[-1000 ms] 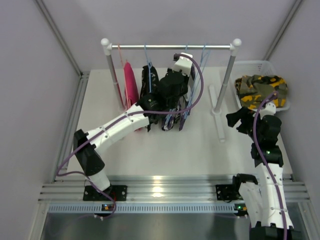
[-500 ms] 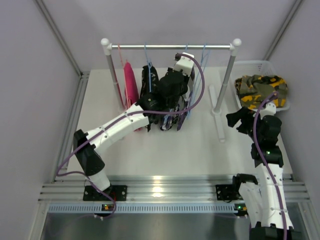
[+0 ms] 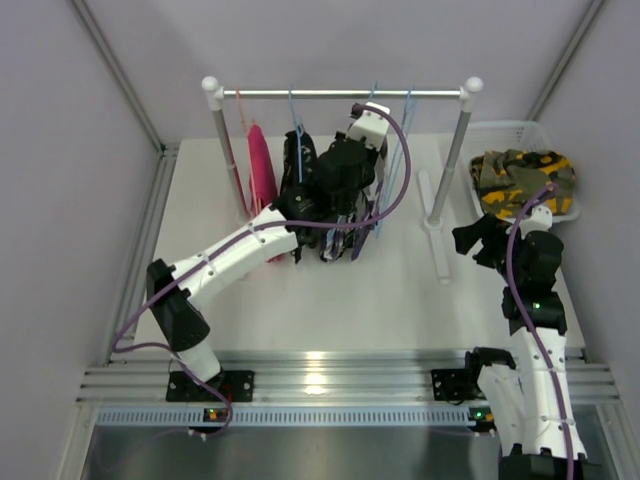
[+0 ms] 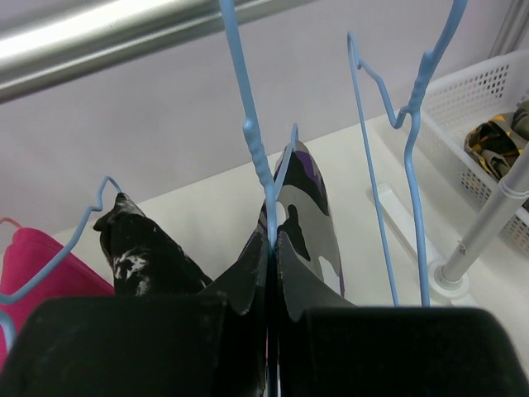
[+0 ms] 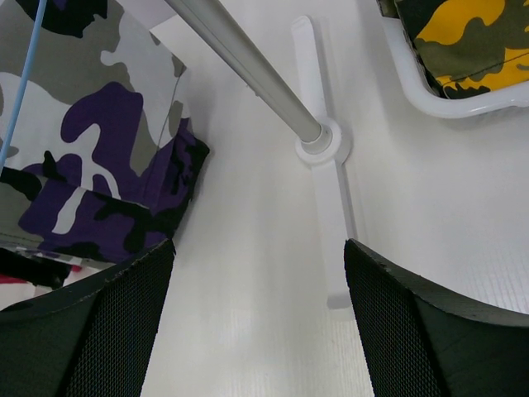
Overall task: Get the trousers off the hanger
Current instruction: Pick up the hanger from the clothesline.
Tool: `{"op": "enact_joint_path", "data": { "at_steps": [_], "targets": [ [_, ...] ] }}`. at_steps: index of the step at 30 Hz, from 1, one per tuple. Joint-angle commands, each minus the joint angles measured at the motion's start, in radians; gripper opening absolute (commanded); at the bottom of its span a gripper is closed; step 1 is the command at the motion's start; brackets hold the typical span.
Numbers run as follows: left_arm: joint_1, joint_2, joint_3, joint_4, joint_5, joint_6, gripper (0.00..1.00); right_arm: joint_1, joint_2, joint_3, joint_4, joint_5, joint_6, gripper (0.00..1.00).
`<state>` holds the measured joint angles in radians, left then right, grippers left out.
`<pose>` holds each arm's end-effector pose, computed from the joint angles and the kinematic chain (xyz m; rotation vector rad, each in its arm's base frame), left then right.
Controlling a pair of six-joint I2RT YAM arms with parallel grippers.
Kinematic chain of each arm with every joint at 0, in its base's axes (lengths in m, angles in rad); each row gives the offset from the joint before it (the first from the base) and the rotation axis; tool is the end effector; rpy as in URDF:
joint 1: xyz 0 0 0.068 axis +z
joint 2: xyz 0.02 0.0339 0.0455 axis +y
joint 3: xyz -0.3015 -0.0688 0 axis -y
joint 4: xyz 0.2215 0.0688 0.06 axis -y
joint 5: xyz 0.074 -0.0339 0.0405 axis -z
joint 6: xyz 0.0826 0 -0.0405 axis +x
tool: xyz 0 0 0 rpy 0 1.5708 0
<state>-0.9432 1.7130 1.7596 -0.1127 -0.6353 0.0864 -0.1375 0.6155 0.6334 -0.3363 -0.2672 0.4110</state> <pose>0.2871 -0.3123 0.4729 0.3489 1.5879 -0.1395 0.1418 0.0024 0.3034 0.3354 1.8714 0.4385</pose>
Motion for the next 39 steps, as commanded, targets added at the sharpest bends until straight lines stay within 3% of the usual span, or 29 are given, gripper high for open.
{"op": "enact_joint_path", "data": {
  "at_steps": [1,21,39],
  "targets": [
    [0.0,-0.047,0.112,0.22,-0.027,0.027,0.0,0.015,-0.008,0.002,0.074,-0.007,-0.009,0.82],
    [0.0,-0.07,0.181,0.217,-0.03,0.076,0.0,0.013,-0.002,0.003,0.079,-0.012,-0.012,0.82],
    [-0.002,-0.234,0.127,0.117,0.019,0.016,0.0,0.013,0.012,0.003,0.077,-0.015,-0.015,0.83]
  ]
}}
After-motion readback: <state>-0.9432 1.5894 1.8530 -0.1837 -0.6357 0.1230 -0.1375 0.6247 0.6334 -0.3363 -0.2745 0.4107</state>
